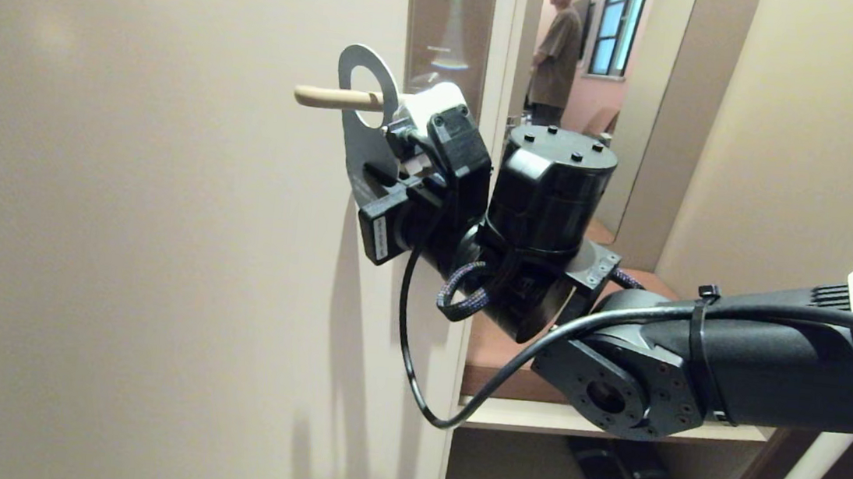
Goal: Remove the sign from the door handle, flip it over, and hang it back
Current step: Take down the sign
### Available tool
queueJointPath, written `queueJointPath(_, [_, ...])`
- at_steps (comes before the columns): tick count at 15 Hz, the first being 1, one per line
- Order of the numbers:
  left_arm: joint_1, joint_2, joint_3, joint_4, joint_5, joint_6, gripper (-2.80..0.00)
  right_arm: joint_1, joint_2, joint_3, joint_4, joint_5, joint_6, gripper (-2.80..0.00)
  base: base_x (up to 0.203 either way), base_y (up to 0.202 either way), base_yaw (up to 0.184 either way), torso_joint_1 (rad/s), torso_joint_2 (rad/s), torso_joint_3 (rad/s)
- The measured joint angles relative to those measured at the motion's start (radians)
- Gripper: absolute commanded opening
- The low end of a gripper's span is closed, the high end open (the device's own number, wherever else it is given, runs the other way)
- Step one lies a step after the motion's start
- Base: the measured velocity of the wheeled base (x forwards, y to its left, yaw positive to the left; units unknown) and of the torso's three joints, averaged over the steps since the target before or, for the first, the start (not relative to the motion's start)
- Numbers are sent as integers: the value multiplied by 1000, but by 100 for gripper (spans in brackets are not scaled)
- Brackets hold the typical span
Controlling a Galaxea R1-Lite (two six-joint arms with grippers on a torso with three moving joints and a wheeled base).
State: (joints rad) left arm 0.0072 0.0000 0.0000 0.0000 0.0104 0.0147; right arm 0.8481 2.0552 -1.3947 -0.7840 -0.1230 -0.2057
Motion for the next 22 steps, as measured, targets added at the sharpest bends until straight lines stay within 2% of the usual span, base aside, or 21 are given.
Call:
queueJointPath(10, [0,0,0,0,0,-1,-280,5,70,-103,0,-28,-12,-280,0,0,0,0,0,0])
queueJointPath(13, [0,0,0,0,0,-1,-280,7,83,-117,0,-58,-13,-280,0,0,0,0,0,0])
queueJointPath(22, [0,0,0,0,0,0,-280,48,104,-161,1,-95,-12,-280,0,0,0,0,0,0])
